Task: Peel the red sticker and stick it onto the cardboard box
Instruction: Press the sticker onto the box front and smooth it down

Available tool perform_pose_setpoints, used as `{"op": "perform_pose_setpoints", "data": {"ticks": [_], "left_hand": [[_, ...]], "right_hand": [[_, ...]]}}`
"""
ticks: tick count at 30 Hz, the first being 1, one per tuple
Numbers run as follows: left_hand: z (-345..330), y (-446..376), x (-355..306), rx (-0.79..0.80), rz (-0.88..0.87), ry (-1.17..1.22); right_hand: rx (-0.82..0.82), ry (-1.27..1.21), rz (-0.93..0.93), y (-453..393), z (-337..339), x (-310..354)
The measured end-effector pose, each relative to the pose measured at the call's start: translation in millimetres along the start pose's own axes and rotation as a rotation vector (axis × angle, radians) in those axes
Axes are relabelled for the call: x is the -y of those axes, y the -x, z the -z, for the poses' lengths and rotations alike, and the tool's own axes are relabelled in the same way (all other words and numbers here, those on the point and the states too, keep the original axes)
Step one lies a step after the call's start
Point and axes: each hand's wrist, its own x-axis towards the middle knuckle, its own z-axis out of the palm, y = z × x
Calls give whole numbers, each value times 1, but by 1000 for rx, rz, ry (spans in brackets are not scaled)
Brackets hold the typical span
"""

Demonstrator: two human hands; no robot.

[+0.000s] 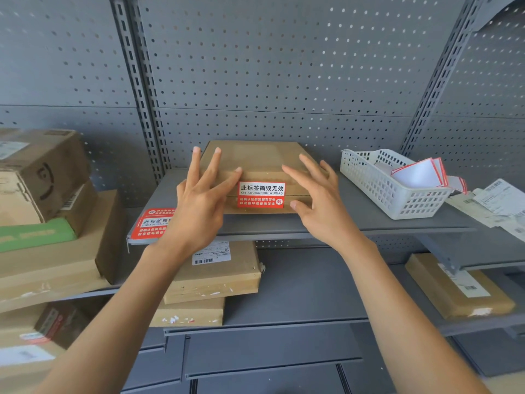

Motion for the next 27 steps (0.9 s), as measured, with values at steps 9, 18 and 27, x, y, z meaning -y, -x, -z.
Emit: {"op": "perform_pose_setpoints", "data": {"ticks": [9,18,27], "left_hand": [[-5,15,-4,32,25,38],[-7,19,-5,6,60,121],[7,14,-13,-45,164,210]], "right_hand": [[38,-46,-37,11,-4,-2],[42,-25,-15,16,-6,1],[-30,49,68,18,10,7]]}}
